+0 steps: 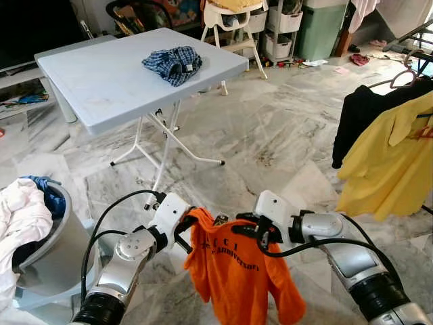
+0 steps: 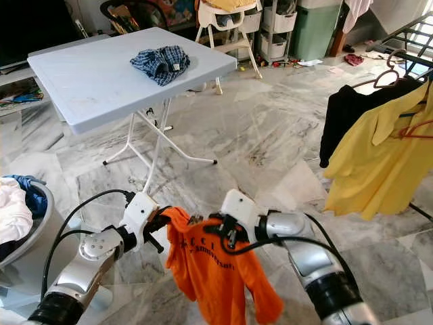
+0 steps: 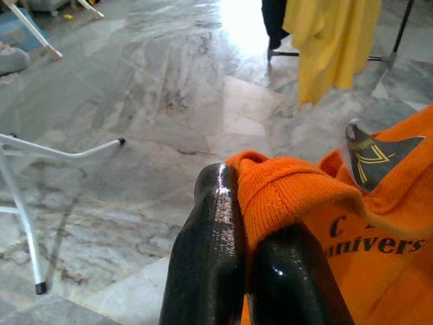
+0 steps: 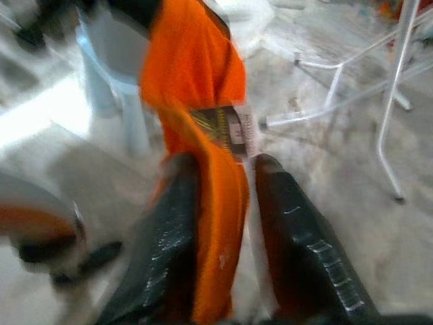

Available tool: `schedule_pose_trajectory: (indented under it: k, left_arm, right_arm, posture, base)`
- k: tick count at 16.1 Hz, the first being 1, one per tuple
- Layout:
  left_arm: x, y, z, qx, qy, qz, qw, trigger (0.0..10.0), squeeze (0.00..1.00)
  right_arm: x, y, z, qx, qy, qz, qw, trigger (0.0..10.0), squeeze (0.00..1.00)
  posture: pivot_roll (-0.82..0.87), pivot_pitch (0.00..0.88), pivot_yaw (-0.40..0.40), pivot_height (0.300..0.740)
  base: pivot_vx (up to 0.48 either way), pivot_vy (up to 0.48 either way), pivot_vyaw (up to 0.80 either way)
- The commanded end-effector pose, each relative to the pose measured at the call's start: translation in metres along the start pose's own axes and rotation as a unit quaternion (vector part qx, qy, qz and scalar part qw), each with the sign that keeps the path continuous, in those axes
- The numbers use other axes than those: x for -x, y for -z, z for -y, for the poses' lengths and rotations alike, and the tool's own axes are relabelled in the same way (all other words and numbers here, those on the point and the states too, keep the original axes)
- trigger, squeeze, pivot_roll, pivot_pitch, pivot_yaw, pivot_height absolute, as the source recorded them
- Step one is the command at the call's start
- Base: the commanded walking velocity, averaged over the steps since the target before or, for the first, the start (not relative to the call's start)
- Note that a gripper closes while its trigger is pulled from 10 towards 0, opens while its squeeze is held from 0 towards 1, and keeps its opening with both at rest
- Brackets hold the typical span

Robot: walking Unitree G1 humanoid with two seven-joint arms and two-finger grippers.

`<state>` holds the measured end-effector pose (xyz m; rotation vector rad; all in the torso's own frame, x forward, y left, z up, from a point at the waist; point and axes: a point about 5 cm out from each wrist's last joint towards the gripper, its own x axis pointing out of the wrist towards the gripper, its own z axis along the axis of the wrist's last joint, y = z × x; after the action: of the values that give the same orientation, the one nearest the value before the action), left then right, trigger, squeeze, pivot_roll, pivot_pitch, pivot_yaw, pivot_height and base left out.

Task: Hang hanger

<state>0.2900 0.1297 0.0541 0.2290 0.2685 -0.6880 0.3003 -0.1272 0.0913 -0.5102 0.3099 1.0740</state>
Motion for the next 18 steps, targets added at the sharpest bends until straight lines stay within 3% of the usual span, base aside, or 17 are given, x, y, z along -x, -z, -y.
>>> schedule_pose_trajectory:
  k: [1,2,3,5,6,7,8,11,13,14,16,17,18]
  left_arm:
    - [0.000,-0.004,-0.008,-0.006,-0.018,0.002,1.000,0.0,0.00]
    - [-0.001,-0.004,-0.009,-0.001,-0.022,0.001,1.000,0.0,0.00]
    - [-0.001,-0.001,-0.010,0.006,-0.031,-0.015,0.999,0.0,0.00]
    - [-0.001,0.008,-0.013,0.025,-0.052,-0.037,0.998,0.0,0.00]
    - [-0.002,0.013,-0.014,0.037,-0.062,-0.043,0.996,0.0,0.00]
    - [-0.004,0.012,-0.014,0.038,-0.066,-0.042,0.996,0.0,0.00]
    - [-0.004,0.012,-0.014,0.037,-0.072,-0.040,0.996,0.0,0.00]
    - [-0.010,0.006,-0.015,0.042,-0.078,-0.034,0.995,0.0,0.00]
    - [-0.012,0.005,-0.014,0.043,-0.077,-0.032,0.996,0.0,0.00]
    - [-0.014,0.004,-0.012,0.046,-0.073,-0.030,0.996,0.0,0.00]
    - [-0.015,0.003,-0.010,0.048,-0.071,-0.028,0.996,0.0,0.00]
    - [-0.016,0.002,-0.010,0.049,-0.070,-0.027,0.996,0.0,0.00]
    - [-0.016,0.002,-0.010,0.049,-0.069,-0.027,0.996,0.0,0.00]
  right_arm:
    - [-0.002,-0.006,0.016,0.049,0.065,-0.010,0.997,10.0,1.00]
    - [0.000,-0.013,0.033,0.072,0.147,-0.002,0.987,10.0,1.00]
    - [0.001,-0.024,0.038,0.028,0.150,0.046,0.987,10.0,1.00]
    - [0.002,-0.038,0.017,-0.070,0.024,0.126,0.989,10.0,1.00]
    - [0.005,-0.048,0.003,-0.138,-0.060,0.162,0.975,10.0,1.00]
    - [0.009,-0.052,-0.005,-0.151,-0.107,0.171,0.968,10.0,1.00]
    - [0.010,-0.053,-0.007,-0.154,-0.124,0.173,0.965,10.0,1.00]
    - [0.018,-0.071,-0.015,-0.200,-0.181,0.222,0.937,10.0,1.00]
    - [0.019,-0.074,-0.018,-0.195,-0.183,0.210,0.940,10.0,1.00]
    - [0.015,-0.071,-0.019,-0.175,-0.164,0.192,0.952,10.0,1.00]
    - [0.004,-0.066,-0.004,-0.114,-0.056,0.167,0.978,10.0,1.00]
    - [0.003,-0.063,0.003,-0.106,-0.020,0.162,0.981,0.0,0.00]
    - [0.004,-0.063,0.004,-0.102,-0.015,0.164,0.981,0.0,0.00]
  posture:
    - [-0.10,0.000,0.045,0.740]
    - [-0.10,0.000,0.045,0.740]
    - [-0.10,0.000,0.047,0.740]
    - [-0.10,0.000,0.047,0.740]
    - [-0.10,0.000,0.046,0.740]
    - [-0.10,0.000,0.046,0.740]
    - [-0.10,0.000,0.046,0.740]
    - [-0.10,0.000,0.045,0.740]
    - [-0.10,0.000,0.046,0.740]
    - [-0.10,0.000,0.047,0.740]
    - [-0.10,0.000,0.047,0.740]
    - [-0.10,0.000,0.049,0.740]
    - [-0.10,0.000,0.049,0.740]
  base:
    - [0.000,0.000,0.00]
    - [0.000,0.000,0.00]
    - [0.000,0.000,0.00]
    - [0.000,0.000,0.00]
    - [0.000,0.000,0.00]
    - [0.000,0.000,0.00]
    - [0.000,0.000,0.00]
    - [0.000,0.000,0.00]
    - [0.000,0.000,0.00]
    - [0.000,0.000,0.00]
    - [0.000,0.000,0.00]
    - [0.000,0.000,0.00]
    - [0.000,0.000,0.00]
